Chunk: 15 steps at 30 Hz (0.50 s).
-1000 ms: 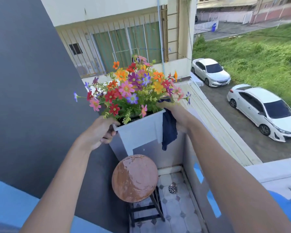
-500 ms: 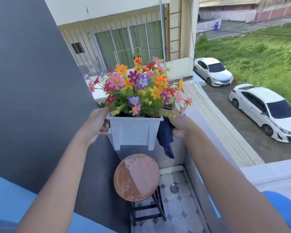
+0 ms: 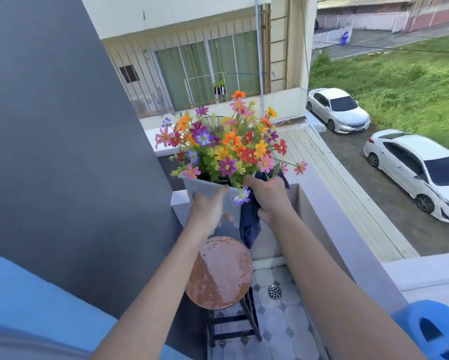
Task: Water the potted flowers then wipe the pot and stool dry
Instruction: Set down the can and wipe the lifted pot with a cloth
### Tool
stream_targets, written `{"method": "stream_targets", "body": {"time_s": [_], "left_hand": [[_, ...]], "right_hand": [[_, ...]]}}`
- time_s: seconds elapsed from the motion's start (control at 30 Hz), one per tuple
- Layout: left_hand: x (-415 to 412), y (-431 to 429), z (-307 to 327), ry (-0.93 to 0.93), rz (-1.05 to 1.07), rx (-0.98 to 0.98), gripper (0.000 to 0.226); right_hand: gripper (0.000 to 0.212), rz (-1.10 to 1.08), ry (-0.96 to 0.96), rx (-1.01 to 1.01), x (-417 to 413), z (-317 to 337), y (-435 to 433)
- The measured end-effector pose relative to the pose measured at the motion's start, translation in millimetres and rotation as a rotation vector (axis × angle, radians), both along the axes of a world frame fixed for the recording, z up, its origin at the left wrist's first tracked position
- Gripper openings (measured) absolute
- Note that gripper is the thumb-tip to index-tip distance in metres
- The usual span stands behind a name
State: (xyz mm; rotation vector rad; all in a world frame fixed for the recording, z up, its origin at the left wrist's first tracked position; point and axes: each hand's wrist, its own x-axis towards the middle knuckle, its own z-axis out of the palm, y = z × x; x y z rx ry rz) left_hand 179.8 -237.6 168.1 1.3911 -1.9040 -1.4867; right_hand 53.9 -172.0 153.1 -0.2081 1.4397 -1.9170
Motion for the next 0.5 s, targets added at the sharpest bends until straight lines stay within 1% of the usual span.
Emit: {"method": "stream_targets", "body": {"time_s": [0.03,0.07,0.1,0.13,0.17,0.23,0.27,0.33,0.4,0.43,0.47,0.5], "left_hand": [[-5,0,0,0.011,0.007,-0.021,0.054],[-8,2,-2,0.029,0.013,-0.062,0.052],[-9,2,-3,0.047,0.017,-0.093,0.057],[-8,3,-2,0.06,0.027,-0.09,0.06],[-8,2,-1,0.064,0.045,-0.057,0.056],[-11,-1,3,0.076,0.059,0.035,0.026],[-14,-3,5,0.059,0.069,0.073,0.021],[-13,-7,6,0.044,0.064,0.122,0.03],[-9,-9,8,0.128,0.02,0.197,0.028],[-6,-10,8,0.178,-0.01,0.235,0.029],[-3,-10,11,0.217,-0.025,0.268,0.031],[0,-11,13,0.241,-0.025,0.294,0.034]], "right_hand": [[0.034,0.007,0.034,-0.007,4,1,-1],[0.038,0.017,0.059,0.003,8,-1,-1],[0.04,0.026,0.063,0.006,11,-4,-2],[0.041,0.025,0.059,0.001,15,-6,-2],[0.039,0.021,0.056,-0.011,18,-8,-1],[0.033,0.01,0.089,0.017,20,-10,1],[0.03,0.009,0.121,0.038,21,-11,2],[0.026,0.02,0.178,0.071,22,-10,6],[0.023,0.013,0.214,0.107,22,-9,10],[0.023,0.016,0.207,0.093,22,-9,12],[0.024,0.017,0.149,0.039,19,-10,13],[0.024,0.019,0.034,-0.045,15,-8,15]]}}
